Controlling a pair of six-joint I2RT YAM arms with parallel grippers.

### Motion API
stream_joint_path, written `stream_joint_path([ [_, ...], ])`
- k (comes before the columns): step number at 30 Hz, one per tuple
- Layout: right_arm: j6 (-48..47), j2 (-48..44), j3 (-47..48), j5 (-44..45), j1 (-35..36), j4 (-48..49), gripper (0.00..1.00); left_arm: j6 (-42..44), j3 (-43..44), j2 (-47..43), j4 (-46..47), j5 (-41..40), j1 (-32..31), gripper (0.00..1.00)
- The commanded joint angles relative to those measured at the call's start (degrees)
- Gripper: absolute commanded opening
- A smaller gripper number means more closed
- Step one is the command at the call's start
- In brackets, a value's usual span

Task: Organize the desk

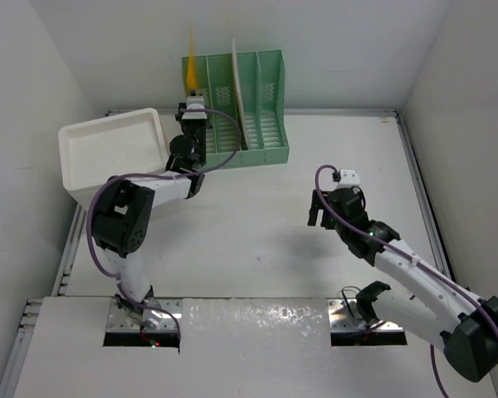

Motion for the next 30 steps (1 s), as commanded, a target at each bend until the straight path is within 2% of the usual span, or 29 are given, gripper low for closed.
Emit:
stream_joint_path([
  [1,-0.09,0.75,0.4,-0.35,0.31,2.21,0.82,1.33,2.2,0.63,8.17,0.44,0.93,0.0],
  [18,-0.7,3.12,2.77,-2.28,0.22,1.6,0.82,2.21,9.75,4.76,8.7,-1.14,1.81,0.0],
  [28,-0.88,3.04,2.24,-3.86,0.22,1.68,0.83,3.96,9.67,9.95,6.05,-2.02,2.68,0.0],
  [29,-1.14,3.12,2.33,-4.3,0.22,1.68,0.83,3.53,9.06,9.51,5.45,-2.54,2.68,0.04],
  [30,-1.31,3.12,2.42,-4.56,0.22,1.59,0.84,3.18,8.79,9.07,4.57,-2.55,2.68,0.26],
])
